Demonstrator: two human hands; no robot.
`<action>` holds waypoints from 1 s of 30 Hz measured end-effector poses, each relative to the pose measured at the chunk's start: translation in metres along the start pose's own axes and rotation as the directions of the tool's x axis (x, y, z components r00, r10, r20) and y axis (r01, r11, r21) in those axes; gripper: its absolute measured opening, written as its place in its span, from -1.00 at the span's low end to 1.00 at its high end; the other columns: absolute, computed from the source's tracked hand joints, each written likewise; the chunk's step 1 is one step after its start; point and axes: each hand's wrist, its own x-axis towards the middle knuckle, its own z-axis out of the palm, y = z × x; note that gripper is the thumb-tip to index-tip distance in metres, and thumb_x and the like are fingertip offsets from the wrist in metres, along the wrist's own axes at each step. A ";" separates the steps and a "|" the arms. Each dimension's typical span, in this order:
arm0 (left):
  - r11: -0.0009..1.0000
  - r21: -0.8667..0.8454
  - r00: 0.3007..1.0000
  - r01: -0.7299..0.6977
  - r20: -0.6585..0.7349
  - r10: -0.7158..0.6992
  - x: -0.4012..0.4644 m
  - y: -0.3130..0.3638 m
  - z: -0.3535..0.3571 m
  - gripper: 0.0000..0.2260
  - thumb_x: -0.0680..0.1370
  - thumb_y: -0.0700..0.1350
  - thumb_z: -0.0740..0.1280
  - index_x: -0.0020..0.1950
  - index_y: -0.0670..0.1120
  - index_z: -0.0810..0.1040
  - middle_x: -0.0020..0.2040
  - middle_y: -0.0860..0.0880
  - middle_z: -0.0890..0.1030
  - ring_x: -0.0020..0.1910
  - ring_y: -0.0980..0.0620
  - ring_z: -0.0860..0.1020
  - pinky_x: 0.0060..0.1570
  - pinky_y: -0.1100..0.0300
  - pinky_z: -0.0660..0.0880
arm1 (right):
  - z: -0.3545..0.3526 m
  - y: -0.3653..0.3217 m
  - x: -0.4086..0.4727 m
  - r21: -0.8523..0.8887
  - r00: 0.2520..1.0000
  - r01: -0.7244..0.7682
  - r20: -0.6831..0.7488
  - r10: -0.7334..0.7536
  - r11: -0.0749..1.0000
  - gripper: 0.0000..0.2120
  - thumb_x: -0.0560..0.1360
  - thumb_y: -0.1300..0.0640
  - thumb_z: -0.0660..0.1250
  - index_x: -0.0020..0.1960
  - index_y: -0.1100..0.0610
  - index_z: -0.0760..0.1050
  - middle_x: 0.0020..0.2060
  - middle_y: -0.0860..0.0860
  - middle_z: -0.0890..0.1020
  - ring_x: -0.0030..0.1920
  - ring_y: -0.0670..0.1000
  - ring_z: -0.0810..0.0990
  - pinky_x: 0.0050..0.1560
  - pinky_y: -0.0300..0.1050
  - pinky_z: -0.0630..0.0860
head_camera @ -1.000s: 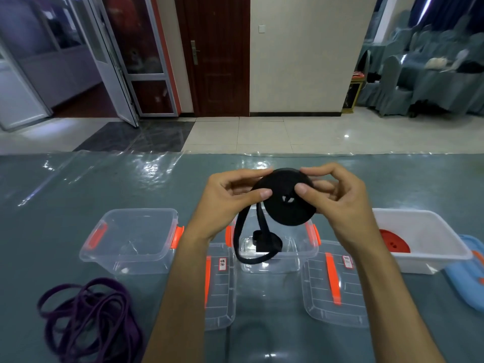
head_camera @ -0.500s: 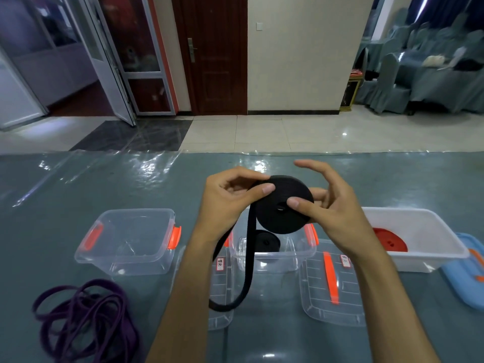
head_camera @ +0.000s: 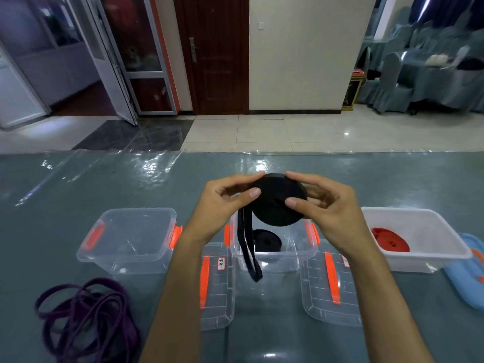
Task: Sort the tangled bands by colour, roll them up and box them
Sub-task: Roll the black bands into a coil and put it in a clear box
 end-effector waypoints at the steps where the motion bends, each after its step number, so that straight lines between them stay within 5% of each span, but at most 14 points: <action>1: 1.000 0.009 0.999 0.007 0.035 -0.008 0.000 0.001 -0.002 -0.72 0.57 -0.21 0.50 0.26 0.01 0.73 0.20 -0.04 0.75 0.26 -0.02 0.69 0.25 0.20 0.58 | 0.000 0.001 0.000 -0.002 1.000 -0.004 -0.011 0.004 1.000 -0.57 0.47 0.30 0.53 0.30 0.05 0.63 0.05 0.08 0.78 0.07 0.11 0.77 0.00 -0.05 0.72; 6: 0.997 0.069 0.994 -0.034 -0.098 0.041 0.001 0.001 0.012 -0.77 0.47 -0.23 0.60 0.05 0.04 0.79 0.01 -0.02 0.79 0.06 0.03 0.75 0.08 0.29 0.61 | -0.006 0.001 0.003 0.045 0.970 -0.182 0.171 0.172 0.982 -0.53 0.46 0.25 0.55 0.23 0.00 0.40 -0.05 0.25 0.75 -0.06 0.24 0.77 -0.19 -0.05 0.70; 10: 1.000 0.009 1.000 0.004 0.007 -0.004 0.001 0.001 0.009 -0.72 0.51 -0.17 0.56 0.20 0.03 0.76 0.12 -0.03 0.76 0.19 -0.02 0.71 0.21 0.20 0.60 | -0.003 0.003 -0.002 -0.056 0.996 -0.023 0.082 0.027 0.998 -0.43 0.52 0.29 0.53 0.43 -0.10 0.51 0.06 0.09 0.76 0.07 0.11 0.76 0.00 -0.10 0.70; 13: 0.997 0.048 0.991 0.054 0.117 -0.059 0.000 0.000 0.001 -0.66 0.52 -0.24 0.55 0.29 -0.03 0.72 0.18 0.01 0.76 0.27 0.01 0.69 0.25 0.24 0.58 | -0.004 0.003 -0.003 -0.075 0.997 -0.045 0.054 0.049 0.996 -0.57 0.49 0.30 0.55 0.28 0.00 0.58 0.02 0.07 0.77 0.01 0.11 0.77 -0.07 -0.11 0.70; 17: 0.992 0.126 0.999 0.019 -0.038 -0.015 0.001 -0.002 0.009 -0.77 0.42 -0.25 0.64 0.04 -0.06 0.79 -0.02 -0.02 0.79 0.04 0.03 0.76 0.06 0.30 0.62 | -0.001 0.008 -0.001 -0.048 0.984 -0.153 0.080 0.156 0.987 -0.69 0.51 0.35 0.52 0.06 0.14 0.41 -0.08 0.11 0.77 -0.11 0.20 0.79 -0.20 -0.03 0.70; 21: 0.998 0.058 0.999 0.026 0.022 -0.028 0.002 0.000 0.001 -0.78 0.48 -0.26 0.59 0.09 -0.06 0.78 0.06 -0.04 0.78 0.11 -0.01 0.74 0.12 0.25 0.62 | 0.004 0.006 -0.004 -0.040 0.998 -0.035 0.048 0.037 0.999 -0.59 0.52 0.32 0.52 0.30 0.01 0.59 0.01 0.11 0.77 0.01 0.13 0.78 -0.02 -0.05 0.72; 23: 0.998 0.032 0.994 0.049 0.101 -0.052 0.000 0.000 -0.006 -0.73 0.51 -0.28 0.55 0.18 -0.06 0.76 0.10 -0.05 0.77 0.17 -0.03 0.73 0.18 0.23 0.61 | 0.002 0.005 -0.004 -0.089 0.999 0.001 0.038 0.002 0.996 -0.62 0.52 0.31 0.53 0.27 0.03 0.62 0.03 0.06 0.77 0.03 0.09 0.78 0.01 -0.08 0.71; 27: 0.999 0.054 1.000 -0.003 0.024 0.002 -0.003 -0.002 0.000 -0.79 0.46 -0.26 0.61 0.01 0.01 0.79 -0.03 -0.06 0.78 0.02 0.00 0.76 0.06 0.25 0.63 | 0.004 0.010 0.001 -0.077 0.973 -0.144 0.173 0.155 0.987 -0.62 0.50 0.28 0.55 0.13 0.04 0.41 -0.10 0.19 0.76 -0.10 0.22 0.78 -0.15 0.02 0.69; 30: 0.997 0.070 0.999 0.024 0.037 -0.026 -0.002 -0.003 0.000 -0.82 0.50 -0.22 0.59 0.04 0.02 0.79 0.00 -0.06 0.78 0.07 -0.02 0.75 0.10 0.23 0.62 | 0.007 0.013 0.000 -0.141 0.978 -0.082 0.179 0.107 0.987 -0.45 0.52 0.23 0.55 0.37 -0.14 0.43 -0.10 0.15 0.77 -0.05 0.15 0.78 -0.05 0.00 0.71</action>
